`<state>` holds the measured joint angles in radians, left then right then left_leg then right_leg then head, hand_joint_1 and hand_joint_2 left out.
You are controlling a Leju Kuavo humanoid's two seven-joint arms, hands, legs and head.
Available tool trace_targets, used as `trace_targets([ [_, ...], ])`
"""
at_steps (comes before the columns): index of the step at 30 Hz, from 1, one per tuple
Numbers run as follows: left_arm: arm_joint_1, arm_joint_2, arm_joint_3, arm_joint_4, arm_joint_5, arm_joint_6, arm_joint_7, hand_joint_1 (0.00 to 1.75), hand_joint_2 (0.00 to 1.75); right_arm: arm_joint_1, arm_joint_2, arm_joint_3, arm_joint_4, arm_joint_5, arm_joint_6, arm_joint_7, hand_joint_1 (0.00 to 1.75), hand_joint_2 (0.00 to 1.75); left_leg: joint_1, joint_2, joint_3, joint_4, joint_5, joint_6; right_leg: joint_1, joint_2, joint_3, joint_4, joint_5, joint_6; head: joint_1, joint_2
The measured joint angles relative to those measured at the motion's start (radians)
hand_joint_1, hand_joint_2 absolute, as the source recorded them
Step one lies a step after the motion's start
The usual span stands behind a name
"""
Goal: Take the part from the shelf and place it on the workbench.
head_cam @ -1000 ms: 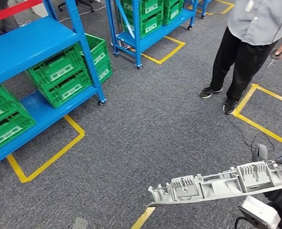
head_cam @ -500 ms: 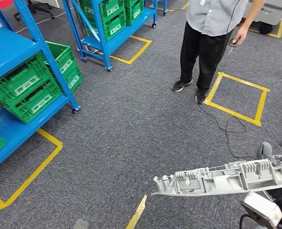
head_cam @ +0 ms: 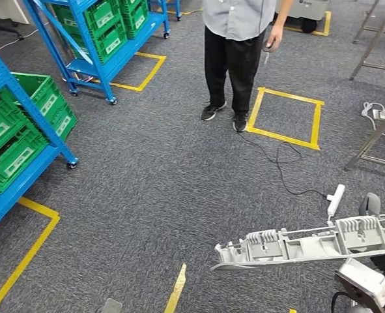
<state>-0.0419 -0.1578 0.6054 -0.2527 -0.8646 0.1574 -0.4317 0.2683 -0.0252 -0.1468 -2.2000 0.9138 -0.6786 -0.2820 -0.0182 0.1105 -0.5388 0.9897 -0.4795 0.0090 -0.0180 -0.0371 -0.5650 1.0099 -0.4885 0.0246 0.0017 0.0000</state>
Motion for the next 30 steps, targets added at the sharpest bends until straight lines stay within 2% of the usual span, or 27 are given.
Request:
trace_targets([
  [2,-0.002,0.000,0.000,0.000,0.000,-0.002,-0.001,0.00,1.75,-0.001,0.000,-0.001,0.000,0.000,0.000,0.001,1.75,1.75,0.007,-0.035,-0.012,0.038,-0.034,-0.010,-0.002,0.020,-0.002,-0.001,0.005,-0.012,-0.002,0.000],
  [4,-0.002,0.000,0.000,0.000,0.000,-0.004,-0.002,0.00,1.75,-0.003,0.000,-0.001,0.000,0.001,0.000,0.001,1.75,1.75,0.013,-0.084,-0.060,0.150,-0.101,-0.018,-0.002,0.041,-0.005,-0.001,0.009,-0.020,-0.003,0.000],
  [5,0.000,0.000,0.000,0.000,0.000,-0.005,-0.002,0.00,1.75,-0.003,0.000,-0.001,0.000,0.001,0.000,0.001,1.75,1.75,0.014,-0.095,-0.091,0.218,-0.131,-0.018,-0.001,0.053,-0.007,-0.001,0.011,-0.022,-0.003,0.000],
  [6,0.002,0.000,0.000,0.000,0.000,-0.005,-0.002,0.00,1.75,-0.003,0.000,-0.001,0.000,0.001,0.000,0.001,1.75,1.75,0.014,-0.099,-0.115,0.268,-0.145,-0.017,0.001,0.067,-0.009,-0.001,0.012,-0.024,-0.003,0.000],
  [7,0.003,0.000,0.000,0.000,0.000,-0.006,-0.002,0.00,1.75,-0.003,0.000,-0.001,0.000,0.001,0.000,0.001,1.75,1.75,0.013,-0.102,-0.125,0.287,-0.140,-0.013,0.003,0.080,-0.010,-0.001,0.013,-0.025,-0.003,0.000],
  [8,0.003,0.000,0.000,0.000,0.000,-0.006,-0.002,0.00,1.75,-0.003,0.000,-0.001,0.000,0.001,0.000,0.001,1.75,1.75,0.013,-0.106,-0.117,0.266,-0.114,-0.007,0.005,0.095,-0.010,-0.001,0.014,-0.026,-0.003,0.000],
  [9,0.003,0.000,0.000,0.000,0.000,-0.006,-0.002,0.00,1.75,-0.003,0.000,-0.001,0.000,0.001,0.000,0.001,1.75,1.75,0.011,-0.117,-0.092,0.212,-0.076,0.002,0.007,0.108,-0.010,-0.001,0.015,-0.026,-0.003,0.000],
  [11,0.003,0.003,0.000,0.000,0.000,-0.007,-0.002,0.00,1.75,-0.004,0.000,-0.001,0.000,0.001,0.000,0.001,1.75,1.75,0.007,-0.168,-0.034,0.081,-0.013,0.025,0.007,0.134,-0.012,-0.001,0.019,-0.024,-0.002,0.000],
  [12,0.003,0.005,0.000,0.000,0.000,-0.007,-0.003,0.00,1.75,-0.004,0.000,-0.002,0.000,0.002,0.000,0.002,1.75,1.75,0.006,-0.188,-0.014,0.038,-0.001,0.032,0.006,0.144,-0.015,0.000,0.021,-0.021,-0.004,0.000],
  [13,0.002,0.006,0.000,0.000,0.000,-0.008,-0.005,0.00,1.75,-0.004,0.000,-0.002,0.000,0.002,0.000,0.002,1.75,1.75,0.005,-0.199,-0.005,0.018,0.000,0.036,0.004,0.155,-0.019,0.000,0.023,-0.017,-0.004,0.000],
  [15,0.002,0.006,-0.001,0.000,0.000,-0.008,-0.011,0.00,1.75,0.002,-0.001,-0.007,0.000,0.002,0.000,0.001,1.75,1.75,0.007,-0.181,0.000,0.002,0.001,0.034,0.002,0.177,-0.030,-0.003,0.030,-0.005,-0.007,0.000],
  [16,0.002,0.006,-0.001,0.000,0.001,-0.008,-0.015,0.00,1.75,0.006,-0.001,-0.013,0.000,0.000,0.000,-0.002,1.75,1.75,0.010,-0.168,0.002,-0.008,0.006,0.032,0.004,0.169,-0.038,0.000,0.027,0.001,-0.006,0.000],
  [17,0.002,0.005,-0.001,0.000,0.002,-0.009,-0.019,0.00,1.75,0.007,-0.003,-0.019,0.000,-0.002,0.000,-0.005,1.75,1.75,0.013,-0.154,0.004,-0.018,0.011,0.031,0.007,0.146,-0.050,0.018,0.013,0.005,-0.004,0.000],
  [19,0.005,0.006,-0.001,0.001,0.004,-0.012,-0.025,0.00,1.75,0.005,-0.008,-0.032,0.002,-0.007,0.000,-0.009,1.75,1.75,0.012,-0.123,0.005,-0.028,0.016,0.031,0.010,0.081,-0.095,0.110,-0.045,0.011,0.003,0.000],
  [20,0.008,0.006,-0.001,0.001,0.004,-0.013,-0.027,0.00,1.75,0.003,-0.010,-0.037,0.004,-0.008,0.000,-0.008,1.75,1.75,0.010,-0.108,0.004,-0.028,0.016,0.032,0.008,0.061,-0.124,0.176,-0.077,0.014,0.005,0.000],
  [21,0.011,0.006,-0.001,0.002,0.004,-0.014,-0.028,0.00,1.75,0.003,-0.013,-0.041,0.006,-0.009,0.000,-0.006,1.75,1.75,0.008,-0.092,0.003,-0.027,0.016,0.032,0.006,0.051,-0.147,0.231,-0.097,0.018,0.005,0.000],
  [22,0.012,0.006,-0.001,0.002,0.004,-0.015,-0.029,0.00,1.75,0.003,-0.015,-0.045,0.009,-0.010,0.000,-0.004,1.75,1.75,0.007,-0.077,0.003,-0.027,0.016,0.032,0.005,0.046,-0.156,0.258,-0.101,0.021,0.005,0.000],
  [23,0.012,0.007,-0.001,0.002,0.004,-0.016,-0.029,0.00,1.75,0.004,-0.018,-0.049,0.011,-0.010,0.000,-0.001,1.75,1.75,0.007,-0.062,0.003,-0.026,0.015,0.031,0.003,0.041,-0.146,0.248,-0.087,0.025,0.005,0.000],
  [24,0.011,0.007,-0.001,0.003,0.004,-0.016,-0.029,0.00,1.75,0.004,-0.021,-0.053,0.013,-0.010,0.000,0.002,1.75,1.75,0.008,-0.049,0.003,-0.026,0.014,0.030,0.002,0.033,-0.115,0.199,-0.059,0.027,0.005,0.000],
  [25,0.010,0.007,-0.001,0.003,0.004,-0.017,-0.029,0.00,1.75,0.003,-0.024,-0.056,0.014,-0.010,0.000,0.003,1.75,1.75,0.007,-0.037,0.004,-0.023,0.012,0.026,0.000,0.012,-0.073,0.127,-0.031,0.030,0.005,0.000],
  [27,0.008,0.008,-0.001,0.003,0.004,-0.017,-0.030,0.00,1.75,0.000,-0.027,-0.059,0.015,-0.010,0.000,0.004,1.75,1.75,0.002,-0.018,0.005,-0.015,0.005,0.016,0.003,-0.019,-0.005,0.013,-0.001,0.023,0.005,0.000],
  [28,0.008,0.008,-0.001,0.003,0.004,-0.017,-0.030,0.00,1.75,-0.001,-0.028,-0.060,0.016,-0.010,0.000,0.004,1.75,1.75,-0.001,-0.010,0.005,-0.011,0.003,0.011,0.004,-0.025,0.008,-0.010,0.001,0.016,0.005,0.000],
  [30,0.006,0.009,-0.001,0.003,0.004,-0.017,-0.031,0.00,1.75,0.002,-0.030,-0.062,0.017,-0.009,0.000,0.005,1.75,1.75,-0.003,0.006,0.005,-0.007,0.001,0.006,0.006,-0.005,0.005,-0.009,0.003,0.000,0.004,0.000],
])
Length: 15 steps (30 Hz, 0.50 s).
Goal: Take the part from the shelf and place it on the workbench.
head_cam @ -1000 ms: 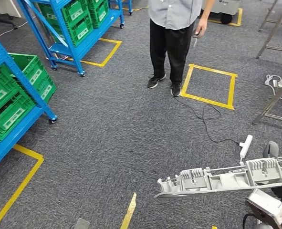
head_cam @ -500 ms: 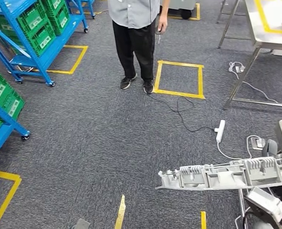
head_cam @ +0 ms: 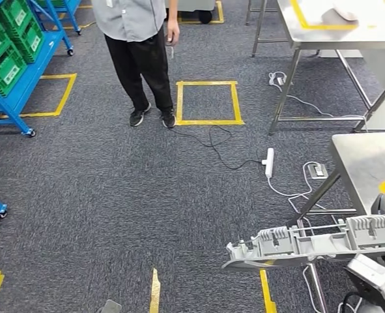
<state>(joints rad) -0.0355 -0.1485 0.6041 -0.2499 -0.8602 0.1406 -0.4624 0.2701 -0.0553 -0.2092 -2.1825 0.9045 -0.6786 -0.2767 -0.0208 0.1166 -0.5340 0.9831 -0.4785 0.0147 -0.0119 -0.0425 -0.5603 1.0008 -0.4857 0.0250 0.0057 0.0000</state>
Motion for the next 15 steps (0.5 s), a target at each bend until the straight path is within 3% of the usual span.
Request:
trace_targets([
  [1,-0.002,0.000,0.000,0.000,0.000,-0.001,-0.001,0.00,1.75,0.002,-0.001,-0.002,0.000,0.000,0.000,0.001,1.75,1.75,0.002,-0.002,0.000,0.004,-0.005,-0.004,-0.001,0.010,-0.002,0.001,0.002,-0.006,0.000,0.000],
  [3,-0.004,0.001,0.000,0.000,0.000,-0.006,-0.005,0.00,1.75,0.001,-0.001,-0.004,0.001,0.001,0.000,0.003,1.75,1.75,0.008,-0.040,-0.016,0.050,-0.044,-0.016,-0.004,0.028,-0.005,0.000,0.007,-0.017,-0.002,0.000],
  [5,-0.002,0.002,-0.001,0.000,0.000,-0.011,-0.007,0.00,1.75,-0.002,-0.002,-0.005,0.001,0.002,0.000,0.004,1.75,1.75,0.014,-0.089,-0.069,0.173,-0.116,-0.024,-0.005,0.048,-0.010,0.000,0.011,-0.025,-0.003,0.000],
  [6,0.000,0.002,-0.001,0.001,0.000,-0.013,-0.008,0.00,1.75,-0.002,-0.002,-0.006,0.002,0.002,0.000,0.004,1.75,1.75,0.015,-0.100,-0.098,0.236,-0.142,-0.024,-0.004,0.061,-0.013,0.000,0.013,-0.027,-0.003,0.000],
  [7,0.002,0.002,-0.001,0.001,0.000,-0.014,-0.008,0.00,1.75,-0.002,-0.002,-0.006,0.002,0.002,0.000,0.004,1.75,1.75,0.015,-0.105,-0.118,0.280,-0.152,-0.023,-0.003,0.074,-0.015,0.000,0.015,-0.029,-0.003,0.000],
  [8,0.004,0.002,-0.001,0.001,0.000,-0.015,-0.009,0.00,1.75,-0.002,-0.002,-0.008,0.002,0.002,0.000,0.004,1.75,1.75,0.015,-0.108,-0.121,0.287,-0.141,-0.020,-0.002,0.089,-0.017,0.001,0.016,-0.029,-0.003,0.000],
  [10,0.004,0.002,-0.001,0.002,0.000,-0.015,-0.010,0.00,1.75,-0.002,-0.002,-0.011,0.002,0.001,0.000,0.004,1.75,1.75,0.015,-0.122,-0.082,0.203,-0.076,-0.007,0.001,0.116,-0.017,0.001,0.019,-0.028,-0.003,0.000],
  [12,0.004,0.005,-0.002,0.002,0.001,-0.015,-0.012,0.00,1.75,-0.002,-0.003,-0.014,0.002,-0.001,0.000,0.005,1.75,1.75,0.015,-0.174,-0.024,0.081,-0.022,0.014,0.002,0.140,-0.020,0.002,0.023,-0.024,-0.002,0.000],
  [14,0.004,0.008,-0.002,0.003,0.002,-0.016,-0.014,0.00,1.75,-0.001,-0.003,-0.015,0.002,-0.005,0.000,0.004,1.75,1.75,0.014,-0.205,0.002,0.020,-0.011,0.025,-0.002,0.163,-0.029,0.003,0.029,-0.014,-0.003,0.000],
  [15,0.004,0.008,-0.002,0.003,0.002,-0.017,-0.016,0.00,1.75,0.002,-0.003,-0.018,0.002,-0.007,0.000,0.003,1.75,1.75,0.013,-0.196,0.004,0.013,-0.012,0.024,-0.003,0.176,-0.035,0.002,0.033,-0.008,-0.005,0.000],
])
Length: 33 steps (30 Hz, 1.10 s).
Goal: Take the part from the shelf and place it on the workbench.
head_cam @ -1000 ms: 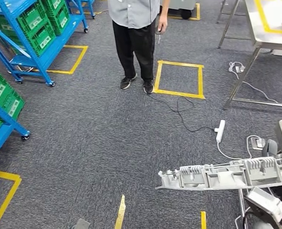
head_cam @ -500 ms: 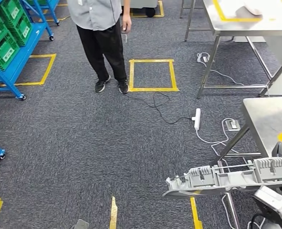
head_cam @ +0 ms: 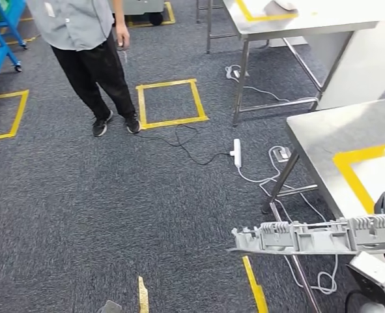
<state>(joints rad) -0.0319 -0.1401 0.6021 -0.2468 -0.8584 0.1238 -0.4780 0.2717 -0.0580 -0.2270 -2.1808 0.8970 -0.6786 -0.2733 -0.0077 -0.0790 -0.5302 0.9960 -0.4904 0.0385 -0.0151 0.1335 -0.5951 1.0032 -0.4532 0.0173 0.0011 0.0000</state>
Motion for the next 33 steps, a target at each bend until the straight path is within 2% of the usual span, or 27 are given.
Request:
trace_targets([
  [1,-0.001,-0.001,0.000,0.000,0.000,0.000,-0.001,0.00,1.75,0.004,0.000,-0.004,-0.001,-0.003,0.000,-0.002,1.75,1.75,0.002,0.013,0.001,-0.008,0.002,-0.002,-0.001,0.004,-0.007,0.001,0.002,0.006,-0.002,0.000],
  [2,-0.002,-0.001,-0.001,0.000,0.001,-0.001,-0.001,0.00,1.75,0.008,0.000,-0.008,-0.002,-0.005,0.000,-0.004,1.75,1.75,0.005,0.027,0.003,-0.016,0.006,-0.003,0.001,-0.010,-0.014,0.007,-0.003,0.011,0.000,0.000],
  [3,-0.002,-0.002,-0.001,0.000,0.001,-0.001,-0.002,0.00,1.75,0.009,0.000,-0.013,-0.002,-0.007,0.000,-0.006,1.75,1.75,0.007,0.041,0.004,-0.023,0.011,-0.003,0.004,-0.037,-0.027,0.029,-0.020,0.017,0.004,0.000],
  [5,0.000,-0.002,-0.002,0.001,0.002,-0.001,-0.004,0.00,1.75,0.008,0.001,-0.019,-0.003,-0.010,0.000,-0.009,1.75,1.75,0.007,0.070,0.004,-0.030,0.014,-0.001,0.006,-0.102,-0.074,0.131,-0.083,0.026,0.013,0.000],
  [6,0.002,-0.002,-0.002,0.001,0.002,-0.001,-0.004,0.00,1.75,0.009,0.001,-0.020,-0.003,-0.011,0.000,-0.009,1.75,1.75,0.005,0.086,0.003,-0.029,0.014,0.000,0.005,-0.118,-0.103,0.198,-0.115,0.030,0.017,0.000],
  [7,0.004,-0.002,-0.001,0.001,0.002,-0.001,-0.004,0.00,1.75,0.011,0.001,-0.021,-0.002,-0.012,0.000,-0.009,1.75,1.75,0.003,0.101,0.002,-0.029,0.014,0.000,0.002,-0.124,-0.123,0.249,-0.134,0.033,0.018,0.000],
  [8,0.005,-0.002,-0.001,0.001,0.002,-0.001,-0.004,0.00,1.75,0.013,0.001,-0.021,-0.002,-0.013,0.000,-0.009,1.75,1.75,0.002,0.117,0.002,-0.028,0.013,-0.001,0.001,-0.127,-0.128,0.269,-0.135,0.036,0.018,0.000],
  [9,0.005,-0.002,-0.001,0.001,0.002,-0.001,-0.004,0.00,1.75,0.013,0.001,-0.022,-0.002,-0.013,0.000,-0.009,1.75,1.75,0.002,0.131,0.002,-0.028,0.012,-0.002,0.000,-0.132,-0.111,0.247,-0.118,0.039,0.018,0.000],
  [10,0.004,-0.003,-0.002,0.001,0.002,-0.001,-0.004,0.00,1.75,0.013,0.001,-0.023,-0.002,-0.014,0.000,-0.010,1.75,1.75,0.002,0.145,0.003,-0.026,0.010,-0.004,-0.001,-0.143,-0.073,0.186,-0.087,0.041,0.018,0.000],
  [11,0.003,-0.003,-0.002,0.001,0.002,-0.001,-0.004,0.00,1.75,0.013,0.001,-0.024,-0.002,-0.015,0.000,-0.010,1.75,1.75,0.001,0.156,0.004,-0.024,0.007,-0.008,0.000,-0.165,-0.031,0.112,-0.064,0.042,0.018,0.000],
  [13,0.002,-0.002,-0.002,0.001,0.002,-0.001,-0.004,0.00,1.75,0.013,0.001,-0.028,-0.003,-0.021,0.000,-0.018,1.75,1.75,-0.005,0.176,0.006,-0.016,0.001,-0.018,0.003,-0.193,0.030,0.010,-0.037,0.030,0.017,0.000],
  [14,0.002,-0.001,-0.002,0.001,0.002,-0.001,-0.004,0.00,1.75,0.014,0.001,-0.031,-0.003,-0.026,0.000,-0.025,1.75,1.75,-0.008,0.184,0.006,-0.013,-0.001,-0.022,0.005,-0.195,0.037,-0.003,-0.039,0.023,0.017,0.000],
  [16,0.001,-0.001,-0.002,0.001,0.002,0.000,-0.004,0.00,1.75,0.018,0.004,-0.044,-0.004,-0.040,0.000,-0.044,1.75,1.75,-0.010,0.197,0.007,-0.010,-0.005,-0.028,0.003,-0.173,0.034,-0.001,-0.035,0.010,0.015,0.000],
  [17,0.000,0.000,-0.002,0.001,0.002,0.001,-0.004,0.00,1.75,0.021,0.007,-0.053,-0.007,-0.049,0.000,-0.055,1.75,1.75,-0.008,0.188,0.006,-0.004,-0.012,-0.034,0.002,-0.163,0.033,-0.001,-0.033,0.005,0.015,0.000],
  [18,-0.001,0.000,-0.002,0.001,0.003,0.002,-0.004,0.00,1.75,0.023,0.011,-0.062,-0.010,-0.058,0.000,-0.067,1.75,1.75,-0.005,0.169,-0.002,0.017,-0.031,-0.040,-0.001,-0.154,0.032,-0.002,-0.031,0.000,0.014,0.000],
  [20,0.001,0.000,-0.002,0.001,0.003,0.002,-0.004,0.00,1.75,0.024,0.021,-0.078,-0.019,-0.075,0.000,-0.089,1.75,1.75,0.001,0.115,-0.042,0.115,-0.093,-0.050,-0.003,-0.135,0.030,-0.002,-0.028,-0.009,0.013,0.000],
  [22,0.006,0.000,-0.002,0.002,0.004,0.002,-0.004,0.00,1.75,0.025,0.029,-0.091,-0.023,-0.086,0.000,-0.104,1.75,1.75,0.004,0.093,-0.099,0.240,-0.145,-0.051,-0.003,-0.110,0.026,-0.002,-0.025,-0.014,0.013,0.000],
  [23,0.008,0.000,-0.002,0.002,0.004,0.002,-0.004,0.00,1.75,0.026,0.032,-0.098,-0.025,-0.089,0.000,-0.107,1.75,1.75,0.004,0.090,-0.115,0.270,-0.147,-0.050,-0.002,-0.096,0.025,-0.001,-0.025,-0.014,0.013,0.000],
  [24,0.009,0.000,-0.002,0.003,0.004,0.002,-0.004,0.00,1.75,0.026,0.034,-0.105,-0.027,-0.091,0.000,-0.110,1.75,1.75,0.004,0.087,-0.116,0.268,-0.130,-0.047,-0.002,-0.081,0.025,-0.001,-0.024,-0.015,0.013,0.000],
  [25,0.009,0.000,-0.002,0.003,0.004,0.002,-0.004,0.00,1.75,0.026,0.035,-0.112,-0.030,-0.092,0.000,-0.113,1.75,1.75,0.004,0.080,-0.099,0.229,-0.095,-0.041,-0.001,-0.067,0.025,0.000,-0.023,-0.014,0.013,0.000],
  [27,0.009,0.003,-0.002,0.003,0.006,0.002,-0.004,0.00,1.75,0.024,0.036,-0.125,-0.036,-0.095,0.000,-0.115,1.75,1.75,0.005,0.027,-0.047,0.106,-0.022,-0.024,0.001,-0.041,0.024,0.002,-0.022,-0.011,0.013,0.000],
  [28,0.009,0.005,-0.002,0.004,0.007,0.002,-0.004,0.00,1.75,0.022,0.036,-0.133,-0.038,-0.097,0.000,-0.116,1.75,1.75,0.006,0.000,-0.025,0.055,-0.003,-0.018,0.000,-0.029,0.021,0.003,-0.020,-0.008,0.013,0.000],
  [29,0.009,0.006,-0.002,0.004,0.008,0.002,-0.004,0.00,1.75,0.020,0.036,-0.139,-0.040,-0.098,0.000,-0.115,1.75,1.75,0.007,-0.019,-0.013,0.024,0.002,-0.014,-0.001,-0.017,0.015,0.005,-0.018,-0.003,0.013,0.000],
  [30,0.009,0.007,-0.002,0.004,0.009,0.002,-0.004,0.00,1.75,0.020,0.036,-0.146,-0.041,-0.099,0.000,-0.115,1.75,1.75,0.007,-0.018,-0.009,0.013,-0.002,-0.013,-0.002,-0.004,0.009,0.005,-0.014,0.003,0.013,0.000],
  [31,0.008,0.007,-0.002,0.005,0.009,0.002,-0.004,0.00,1.75,0.020,0.036,-0.151,-0.043,-0.099,0.000,-0.114,1.75,1.75,0.008,-0.007,-0.007,0.005,-0.004,-0.014,-0.004,0.009,0.002,0.002,-0.010,0.010,0.012,0.000],
  [32,0.007,0.007,-0.002,0.005,0.009,0.002,-0.004,0.00,1.75,0.021,0.036,-0.156,-0.045,-0.099,0.000,-0.112,1.75,1.75,0.009,0.008,-0.006,-0.001,-0.001,-0.013,-0.004,0.002,-0.006,0.005,-0.010,0.016,0.012,0.000],
  [33,0.006,0.007,-0.002,0.005,0.009,0.002,-0.004,0.00,1.75,0.020,0.034,-0.160,-0.046,-0.098,0.000,-0.110,1.75,1.75,0.011,0.022,-0.005,-0.007,0.002,-0.010,-0.002,-0.022,-0.016,0.018,-0.019,0.021,0.015,0.000],
])
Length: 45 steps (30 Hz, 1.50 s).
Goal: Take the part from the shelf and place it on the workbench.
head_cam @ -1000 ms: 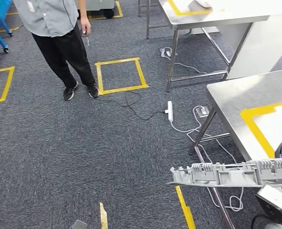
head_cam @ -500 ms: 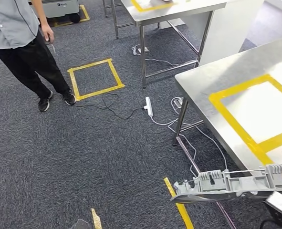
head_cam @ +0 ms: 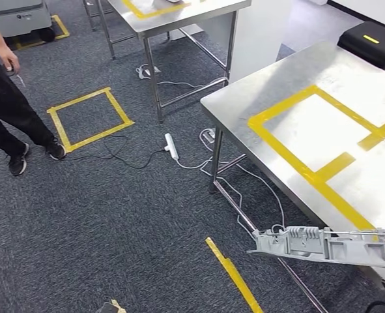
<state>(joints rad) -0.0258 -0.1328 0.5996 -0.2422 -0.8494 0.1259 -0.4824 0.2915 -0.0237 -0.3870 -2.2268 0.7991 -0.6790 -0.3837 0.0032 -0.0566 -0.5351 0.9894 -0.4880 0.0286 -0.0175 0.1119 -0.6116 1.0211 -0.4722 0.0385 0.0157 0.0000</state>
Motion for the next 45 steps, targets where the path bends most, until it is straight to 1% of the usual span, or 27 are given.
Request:
trace_targets([
  [2,0.000,0.000,0.000,0.000,0.000,0.000,0.000,0.00,1.75,-0.007,-0.003,-0.005,-0.001,0.001,0.000,0.003,1.75,1.75,0.002,0.031,0.001,-0.007,0.004,0.004,0.003,-0.071,-0.043,0.087,-0.051,0.007,0.006,0.000],
  [3,0.001,0.000,0.000,0.000,0.000,0.000,-0.001,0.00,1.75,-0.010,-0.005,-0.006,-0.001,0.002,0.000,0.004,1.75,1.75,0.000,0.047,0.001,-0.007,0.004,0.006,0.003,-0.093,-0.074,0.154,-0.085,0.010,0.008,0.000],
  [5,0.004,0.000,0.000,0.000,0.000,-0.001,-0.001,0.00,1.75,-0.012,-0.006,-0.006,-0.001,0.003,0.000,0.005,1.75,1.75,-0.003,0.079,0.000,-0.006,0.003,0.007,0.002,-0.106,-0.119,0.257,-0.123,0.014,0.010,0.000],
  [6,0.003,0.000,0.000,0.000,0.000,-0.002,-0.001,0.00,1.75,-0.011,-0.006,-0.006,-0.001,0.004,0.000,0.006,1.75,1.75,-0.004,0.094,0.000,-0.006,0.002,0.006,0.002,-0.108,-0.116,0.260,-0.115,0.015,0.010,0.000],
  [8,0.001,-0.001,0.000,0.000,0.000,-0.003,-0.001,0.00,1.75,-0.012,-0.006,-0.007,-0.001,0.006,0.000,0.007,1.75,1.75,-0.005,0.121,0.002,-0.005,0.000,0.003,0.003,-0.125,-0.050,0.154,-0.060,0.013,0.011,0.000],
  [9,-0.001,-0.001,0.000,0.000,0.000,-0.003,-0.001,0.00,1.75,-0.013,-0.006,-0.007,-0.001,0.006,0.000,0.007,1.75,1.75,-0.008,0.132,0.004,-0.005,-0.002,0.000,0.006,-0.148,-0.007,0.081,-0.038,0.011,0.011,0.000],
  [11,-0.002,0.000,0.000,0.000,0.000,-0.003,-0.001,0.00,1.75,-0.015,-0.007,-0.007,-0.001,0.008,0.000,0.009,1.75,1.75,-0.015,0.150,0.006,-0.002,-0.007,-0.009,0.011,-0.179,0.046,-0.009,-0.019,-0.001,0.010,0.000],
  [12,-0.003,0.000,0.000,0.000,0.000,-0.003,-0.001,0.00,1.75,-0.016,-0.007,-0.007,-0.001,0.009,0.000,0.011,1.75,1.75,-0.018,0.159,0.007,-0.001,-0.008,-0.014,0.013,-0.180,0.050,-0.017,-0.021,-0.008,0.009,0.000],
  [14,-0.004,0.001,0.000,0.000,0.000,-0.003,-0.001,0.00,1.75,-0.015,-0.007,-0.006,-0.001,0.012,0.000,0.017,1.75,1.75,-0.017,0.167,0.009,0.003,-0.012,-0.022,0.011,-0.157,0.047,-0.017,-0.016,-0.020,0.008,0.000],
  [16,-0.005,0.001,-0.001,0.000,0.000,-0.003,-0.001,0.00,1.75,-0.017,-0.008,-0.006,-0.002,0.015,0.000,0.020,1.75,1.75,-0.012,0.128,-0.003,0.038,-0.043,-0.034,0.008,-0.137,0.044,-0.019,-0.010,-0.031,0.007,0.000],
  [18,-0.004,0.001,-0.001,0.001,0.000,-0.003,-0.001,0.00,1.75,-0.021,-0.009,-0.005,-0.002,0.017,0.000,0.021,1.75,1.75,-0.008,0.078,-0.052,0.150,-0.110,-0.041,0.006,-0.116,0.041,-0.019,-0.007,-0.038,0.006,0.000],
  [20,-0.001,0.001,-0.001,0.001,0.000,-0.003,-0.001,0.00,1.75,-0.023,-0.009,-0.004,-0.002,0.019,0.000,0.021,1.75,1.75,-0.007,0.066,-0.108,0.269,-0.157,-0.040,0.008,-0.091,0.038,-0.018,-0.005,-0.042,0.006,0.000],
  [21,0.001,0.001,-0.001,0.001,0.000,-0.003,-0.001,0.00,1.75,-0.023,-0.009,-0.004,-0.002,0.019,0.000,0.021,1.75,1.75,-0.007,0.065,-0.118,0.290,-0.151,-0.037,0.010,-0.077,0.037,-0.018,-0.004,-0.043,0.006,0.000],
  [22,0.001,0.001,-0.001,0.001,0.000,-0.003,-0.001,0.00,1.75,-0.024,-0.009,-0.004,-0.002,0.019,0.000,0.022,1.75,1.75,-0.008,0.063,-0.112,0.273,-0.127,-0.032,0.012,-0.063,0.038,-0.018,-0.004,-0.043,0.006,0.000],
  [23,0.000,0.001,-0.001,0.001,-0.001,-0.003,-0.001,0.00,1.75,-0.024,-0.009,-0.004,-0.001,0.020,0.000,0.022,1.75,1.75,-0.008,0.056,-0.092,0.224,-0.089,-0.024,0.014,-0.049,0.039,-0.017,-0.004,-0.043,0.006,0.000],
  [25,-0.001,0.004,-0.001,0.001,-0.001,-0.003,-0.001,0.00,1.75,-0.026,-0.009,-0.004,-0.001,0.021,0.000,0.022,1.75,1.75,-0.010,0.011,-0.039,0.102,-0.020,-0.001,0.016,-0.023,0.039,-0.017,-0.002,-0.042,0.007,0.000],
  [27,-0.001,0.007,-0.001,0.001,-0.001,-0.003,-0.001,0.00,1.75,-0.028,-0.009,-0.002,-0.001,0.021,0.000,0.022,1.75,1.75,-0.012,-0.021,-0.011,0.031,0.000,0.013,0.014,-0.001,0.031,-0.014,0.002,-0.036,0.006,0.000],
  [29,-0.001,0.005,-0.001,0.002,-0.002,-0.003,-0.001,0.00,1.75,-0.027,-0.010,-0.001,-0.001,0.021,0.000,0.023,1.75,1.75,-0.010,-0.006,-0.006,0.012,-0.004,0.011,0.012,0.017,0.018,-0.012,0.006,-0.025,0.003,0.000],
  [30,-0.001,0.005,-0.001,0.002,-0.002,-0.003,-0.001,0.00,1.75,-0.026,-0.010,-0.001,-0.001,0.021,0.000,0.023,1.75,1.75,-0.008,0.006,-0.004,0.004,-0.002,0.010,0.013,0.006,0.010,-0.007,0.004,-0.020,0.003,0.000],
  [31,-0.002,0.004,-0.001,0.002,-0.002,-0.003,-0.001,0.00,1.75,-0.027,-0.012,-0.001,-0.001,0.021,0.000,0.023,1.75,1.75,-0.005,0.018,-0.002,-0.002,0.001,0.010,0.014,-0.016,-0.002,0.011,-0.009,-0.014,0.005,0.000],
  [33,-0.002,0.003,-0.001,0.002,-0.002,-0.003,-0.001,0.00,1.75,-0.030,-0.015,0.001,-0.001,0.021,0.000,0.024,1.75,1.75,-0.003,0.043,0.001,-0.008,0.003,0.011,0.013,-0.077,-0.048,0.104,-0.063,-0.003,0.010,0.000],
  [35,0.000,0.003,-0.001,0.002,-0.002,-0.003,-0.001,0.00,1.75,-0.031,-0.017,0.004,0.000,0.021,0.000,0.024,1.75,1.75,-0.004,0.071,0.000,-0.007,0.001,0.012,0.007,-0.101,-0.105,0.227,-0.115,0.009,0.013,0.000],
  [36,0.000,0.002,-0.001,0.002,-0.002,-0.004,-0.001,0.00,1.75,-0.030,-0.017,0.006,0.000,0.021,0.000,0.024,1.75,1.75,-0.004,0.086,0.001,-0.006,0.000,0.011,0.003,-0.104,-0.117,0.256,-0.119,0.013,0.012,0.000],
  [37,0.001,0.002,-0.001,0.002,-0.002,-0.004,-0.001,0.00,1.75,-0.029,-0.017,0.007,0.000,0.021,0.000,0.024,1.75,1.75,-0.003,0.100,0.001,-0.006,-0.002,0.009,-0.001,-0.108,-0.110,0.247,-0.105,0.018,0.013,0.000],
  [40,-0.003,0.001,-0.002,0.002,-0.002,-0.008,-0.001,0.00,1.75,-0.033,-0.020,0.010,0.002,0.026,0.000,0.028,1.75,1.75,-0.003,0.136,0.006,0.000,-0.012,-0.006,-0.005,-0.154,-0.006,0.067,-0.028,0.026,0.013,0.000],
  [42,-0.007,0.001,-0.002,0.002,-0.002,-0.011,-0.001,0.00,1.75,-0.039,-0.025,0.016,0.004,0.033,0.000,0.034,1.75,1.75,-0.009,0.153,0.008,0.006,-0.018,-0.017,-0.002,-0.172,0.033,0.000,-0.017,0.014,0.013,0.000],
  [45,-0.013,0.002,-0.002,0.002,-0.004,-0.018,-0.001,0.00,1.75,-0.044,-0.033,0.030,0.008,0.047,0.000,0.044,1.75,1.75,-0.010,0.167,0.014,0.012,-0.027,-0.028,-0.001,-0.143,0.030,0.000,-0.017,-0.010,0.012,0.000],
])
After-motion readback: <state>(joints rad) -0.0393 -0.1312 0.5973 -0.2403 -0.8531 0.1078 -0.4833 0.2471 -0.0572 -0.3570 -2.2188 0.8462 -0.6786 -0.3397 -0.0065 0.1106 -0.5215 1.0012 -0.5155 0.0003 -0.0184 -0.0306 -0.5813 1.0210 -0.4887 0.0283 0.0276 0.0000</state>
